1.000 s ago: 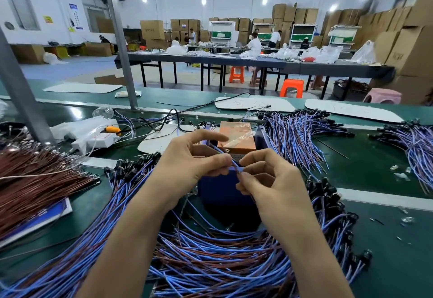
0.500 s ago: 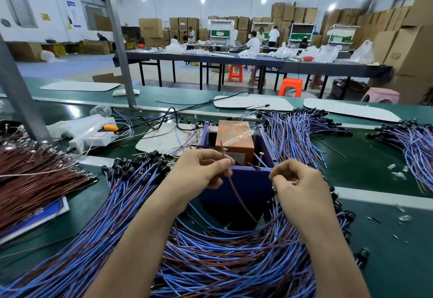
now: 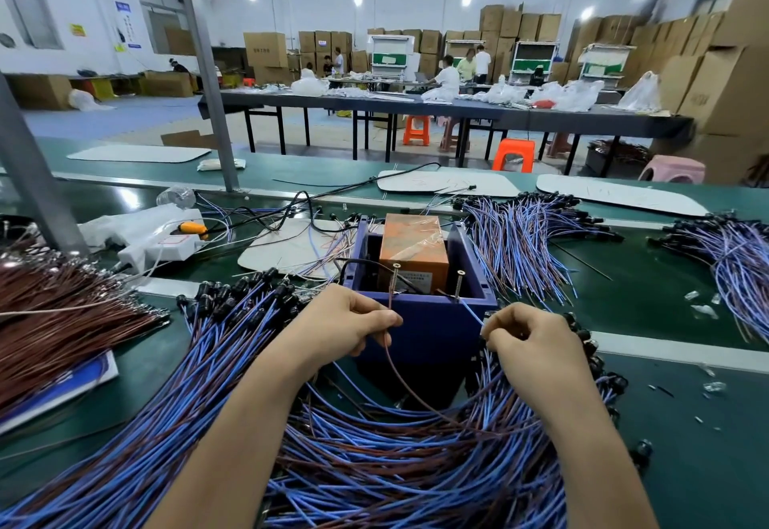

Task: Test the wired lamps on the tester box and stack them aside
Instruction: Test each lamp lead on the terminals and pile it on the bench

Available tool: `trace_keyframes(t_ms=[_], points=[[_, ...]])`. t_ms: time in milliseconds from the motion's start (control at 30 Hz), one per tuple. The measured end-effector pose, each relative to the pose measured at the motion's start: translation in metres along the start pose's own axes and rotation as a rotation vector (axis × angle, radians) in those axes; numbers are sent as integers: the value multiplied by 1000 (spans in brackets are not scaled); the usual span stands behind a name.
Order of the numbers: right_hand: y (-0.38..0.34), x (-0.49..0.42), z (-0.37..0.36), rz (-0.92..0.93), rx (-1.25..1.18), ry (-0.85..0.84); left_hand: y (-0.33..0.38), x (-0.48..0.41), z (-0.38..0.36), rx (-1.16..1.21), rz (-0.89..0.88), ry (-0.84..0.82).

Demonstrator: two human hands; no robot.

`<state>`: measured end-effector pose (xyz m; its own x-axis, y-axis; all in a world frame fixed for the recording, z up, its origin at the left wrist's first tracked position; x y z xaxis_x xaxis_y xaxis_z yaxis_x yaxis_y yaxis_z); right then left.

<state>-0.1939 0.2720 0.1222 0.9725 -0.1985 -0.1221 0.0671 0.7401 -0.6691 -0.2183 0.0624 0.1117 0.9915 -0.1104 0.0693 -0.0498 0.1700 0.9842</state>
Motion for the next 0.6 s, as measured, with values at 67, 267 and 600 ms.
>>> trace_keyframes(t_ms=[67,267,600], points=[[1,0,0,6,-11,-5,-2,0,0,-10,12,-13],[-1,1,-5,34,-5,-92,-4,0,-1,-58,33,-58],[-1,2,-6,47,27,-114,-5,-3,0,8,32,-26]])
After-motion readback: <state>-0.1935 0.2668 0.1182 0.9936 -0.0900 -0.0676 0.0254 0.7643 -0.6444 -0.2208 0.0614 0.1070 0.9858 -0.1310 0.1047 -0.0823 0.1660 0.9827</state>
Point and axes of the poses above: each hand's wrist, its own x-axis away from the middle knuckle, its own z-axis out of the back of the hand, y = z × x, the point moved 5 cm from there along -x, towards the middle knuckle, and after that the axes turned 14 degrees about x, right-handed, at the moved point
